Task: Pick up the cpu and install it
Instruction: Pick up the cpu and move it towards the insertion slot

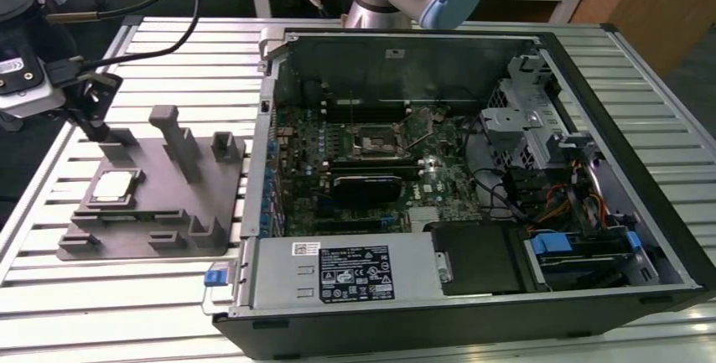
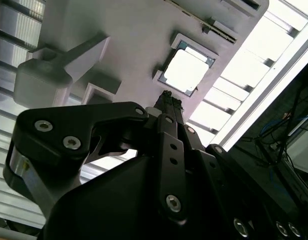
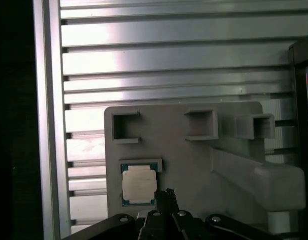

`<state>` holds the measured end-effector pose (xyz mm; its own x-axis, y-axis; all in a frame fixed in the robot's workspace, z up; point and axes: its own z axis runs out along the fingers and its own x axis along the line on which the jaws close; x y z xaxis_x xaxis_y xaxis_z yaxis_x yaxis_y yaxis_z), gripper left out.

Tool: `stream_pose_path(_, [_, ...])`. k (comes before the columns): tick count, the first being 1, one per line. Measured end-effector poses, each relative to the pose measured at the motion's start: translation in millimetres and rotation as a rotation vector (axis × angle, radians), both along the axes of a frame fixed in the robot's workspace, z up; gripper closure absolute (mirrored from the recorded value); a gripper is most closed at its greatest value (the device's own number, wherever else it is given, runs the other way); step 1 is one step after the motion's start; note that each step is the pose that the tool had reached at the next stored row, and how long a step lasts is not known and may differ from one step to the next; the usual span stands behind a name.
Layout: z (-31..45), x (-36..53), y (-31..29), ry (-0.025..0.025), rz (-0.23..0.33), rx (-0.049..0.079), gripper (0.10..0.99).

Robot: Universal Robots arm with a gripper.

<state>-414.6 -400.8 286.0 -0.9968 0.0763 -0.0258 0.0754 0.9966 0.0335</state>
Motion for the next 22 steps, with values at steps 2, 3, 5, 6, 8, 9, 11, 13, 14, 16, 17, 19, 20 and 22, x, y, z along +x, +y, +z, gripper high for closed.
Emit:
stream_pose_path(2, [-0.9, -1.2, 0.0, 0.0000, 0.000, 0.000, 0.980])
stream_pose_path(3, [-1.3, -1.8, -0.1, 0.0001, 0.000, 0.000, 0.980])
stream_pose_path(5, [-2.4, -3.1, -0.1, -0.0001, 0.000, 0.000, 0.980])
stream_pose_path(6, [-2.8, -3.8, -0.1, 0.0000, 0.000, 0.000, 0.980])
stream_pose_path(8, [-3.8, -5.0, -0.2, 0.0001, 0.000, 0.000, 0.980])
stream_pose_path(9, [-4.4, -5.6, -0.2, 0.0000, 0.000, 0.000, 0.980])
stream_pose_path(11, [-5.5, -6.6, -0.3, 0.0000, 0.000, 0.000, 0.980])
stream_pose_path(13, [-6.7, -7.6, -0.3, -0.0001, 0.000, 0.000, 0.980])
stream_pose_path(14, [-7.3, -8.1, -0.4, 0.0000, 0.000, 0.000, 0.980])
stream_pose_path(16, [-8.8, -8.8, -0.6, 0.0000, 0.000, 0.000, 0.980])
stream_pose_path(17, [-9.6, -9.2, -0.9, 0.0001, 0.000, 0.000, 0.980])
stream_pose_path(19, [-11.5, -10.0, -1.3, 0.0000, 0.000, 0.000, 0.980])
stream_pose_path(20, [-12.5, -10.4, -1.6, 0.0000, 0.000, 0.000, 0.980])
stream_pose_path(22, [-14.8, -10.9, -2.3, 0.0001, 0.000, 0.000, 0.980])
